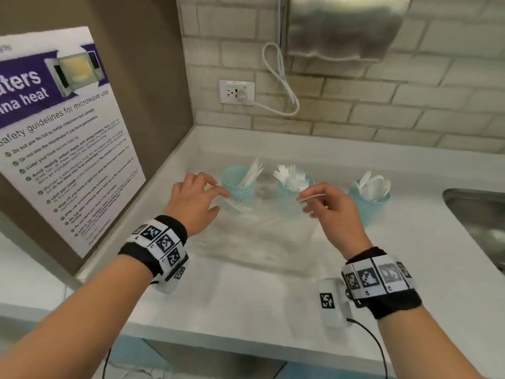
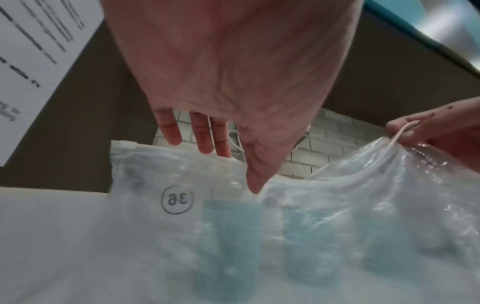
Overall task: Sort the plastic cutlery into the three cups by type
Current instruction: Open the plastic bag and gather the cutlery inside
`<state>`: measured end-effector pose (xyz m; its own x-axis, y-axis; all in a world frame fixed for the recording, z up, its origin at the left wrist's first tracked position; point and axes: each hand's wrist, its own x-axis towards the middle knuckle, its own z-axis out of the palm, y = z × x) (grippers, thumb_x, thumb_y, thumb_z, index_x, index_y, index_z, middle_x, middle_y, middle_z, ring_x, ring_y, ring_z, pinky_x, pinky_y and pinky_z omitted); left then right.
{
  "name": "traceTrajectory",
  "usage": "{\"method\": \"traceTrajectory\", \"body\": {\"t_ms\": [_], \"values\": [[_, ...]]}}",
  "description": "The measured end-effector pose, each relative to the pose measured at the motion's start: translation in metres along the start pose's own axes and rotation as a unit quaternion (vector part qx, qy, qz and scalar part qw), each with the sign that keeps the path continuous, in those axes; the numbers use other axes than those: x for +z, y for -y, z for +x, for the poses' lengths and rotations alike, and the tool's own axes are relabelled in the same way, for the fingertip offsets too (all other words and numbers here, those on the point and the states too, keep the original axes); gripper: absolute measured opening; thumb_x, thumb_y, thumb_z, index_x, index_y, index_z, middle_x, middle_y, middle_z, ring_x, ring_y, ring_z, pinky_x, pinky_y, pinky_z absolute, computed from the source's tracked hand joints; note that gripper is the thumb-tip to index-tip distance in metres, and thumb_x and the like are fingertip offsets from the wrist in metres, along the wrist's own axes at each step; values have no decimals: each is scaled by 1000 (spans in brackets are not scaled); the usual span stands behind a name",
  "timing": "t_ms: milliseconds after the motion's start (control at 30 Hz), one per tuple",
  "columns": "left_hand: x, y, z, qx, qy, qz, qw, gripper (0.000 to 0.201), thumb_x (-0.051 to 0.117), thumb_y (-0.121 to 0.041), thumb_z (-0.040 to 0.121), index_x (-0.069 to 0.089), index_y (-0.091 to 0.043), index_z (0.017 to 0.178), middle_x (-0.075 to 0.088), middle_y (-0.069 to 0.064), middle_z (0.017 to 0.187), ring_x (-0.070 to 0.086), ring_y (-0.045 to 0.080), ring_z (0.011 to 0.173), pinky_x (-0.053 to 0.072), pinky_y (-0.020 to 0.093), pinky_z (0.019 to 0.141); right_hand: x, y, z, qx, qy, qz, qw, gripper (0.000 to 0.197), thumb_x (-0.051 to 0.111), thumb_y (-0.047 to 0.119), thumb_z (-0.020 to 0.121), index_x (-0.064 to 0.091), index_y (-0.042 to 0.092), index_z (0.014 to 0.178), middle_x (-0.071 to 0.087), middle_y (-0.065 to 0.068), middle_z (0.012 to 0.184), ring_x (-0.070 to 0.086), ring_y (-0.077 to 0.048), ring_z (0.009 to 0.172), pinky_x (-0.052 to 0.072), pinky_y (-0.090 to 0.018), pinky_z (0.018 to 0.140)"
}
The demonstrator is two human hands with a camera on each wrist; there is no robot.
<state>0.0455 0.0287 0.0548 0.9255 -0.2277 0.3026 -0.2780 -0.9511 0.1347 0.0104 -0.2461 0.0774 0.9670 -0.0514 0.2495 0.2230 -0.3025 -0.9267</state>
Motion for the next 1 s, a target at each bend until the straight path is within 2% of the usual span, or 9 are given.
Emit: {"method": "traceTrajectory", "body": {"t_ms": [100, 167, 233, 367, 500, 633, 700, 867, 1000], "values": [[4, 1, 9, -5, -10, 42, 999, 26, 60, -44, 86, 68, -30, 106, 55, -4, 117, 46, 24, 114, 29, 42, 94, -39, -5, 11, 27, -64, -55, 996, 28, 48, -7, 87, 62, 17, 82, 69, -3, 88, 61, -1, 61, 48, -16, 64], [3, 3, 10, -45, 26, 20, 998, 28, 54, -53, 88, 66, -31, 100, 58, -9, 106, 52, 19, 107, 33, 38, 90, -57, -12, 16, 58, -109, -98, 988, 26, 47, -5, 86, 65, 14, 84, 69, -9, 94, 64, -13, 71, 48, -19, 68], [2, 3, 8, -99, 46, -108, 988, 21, 58, -48, 87, 65, -29, 94, 61, -10, 95, 58, 16, 93, 40, 32, 79, -66, -18, 19, 83, -142, -171, 971, 29, 47, -3, 85, 68, 16, 85, 68, -13, 103, 58, -24, 85, 43, -22, 73], [6, -9, -1, -135, -13, -312, 941, 7, 70, -24, 84, 67, -22, 91, 63, -8, 86, 56, 6, 75, 42, 15, 67, -44, -6, 16, 49, -156, -313, 936, 32, 52, 2, 81, 71, 24, 94, 56, -5, 125, 42, -30, 118, 25, -28, 95], [2, -19, -3, -158, -42, -468, 868, 16, 69, -11, 85, 64, -26, 90, 63, -3, 85, 57, 9, 72, 53, 20, 67, 18, 22, 14, -53, -57, -237, 968, 29, 57, 2, 80, 71, 24, 93, 58, 0, 115, 42, -20, 114, 20, -17, 88], [-7, -27, -7, -141, -44, -571, 807, 15, 56, -6, 93, 55, -20, 97, 70, 5, 91, 63, 14, 81, 55, 18, 68, 80, 36, 12, -112, 89, -181, 973, 24, 61, 12, 85, 69, 19, 106, 62, -1, 110, 48, -20, 109, 37, -30, 98], [-9, -30, -10, -142, -51, -574, 805, 10, 54, -8, 94, 54, -18, 96, 71, 6, 95, 65, 14, 82, 55, 21, 72, 97, 37, 13, -135, 89, -191, 968, 22, 63, 23, 86, 69, 21, 107, 65, 2, 105, 49, -18, 102, 42, -35, 93], [-10, -33, -15, -187, -101, -589, 780, 5, 62, -14, 90, 59, -13, 86, 70, 5, 79, 66, 8, 66, 56, 21, 69, 107, 39, 21, -141, 57, -171, 974, 21, 65, 28, 87, 73, 18, 104, 69, 0, 96, 40, -9, 89, 31, -18, 81], [-7, -35, -19, -171, -110, -595, 777, 10, 59, -9, 92, 58, -13, 82, 71, 0, 72, 66, 8, 68, 56, 18, 65, 106, 36, 20, -127, 76, -182, 972, 18, 63, 30, 88, 75, 19, 97, 71, -1, 96, 46, -14, 92, 37, -24, 84]]}}
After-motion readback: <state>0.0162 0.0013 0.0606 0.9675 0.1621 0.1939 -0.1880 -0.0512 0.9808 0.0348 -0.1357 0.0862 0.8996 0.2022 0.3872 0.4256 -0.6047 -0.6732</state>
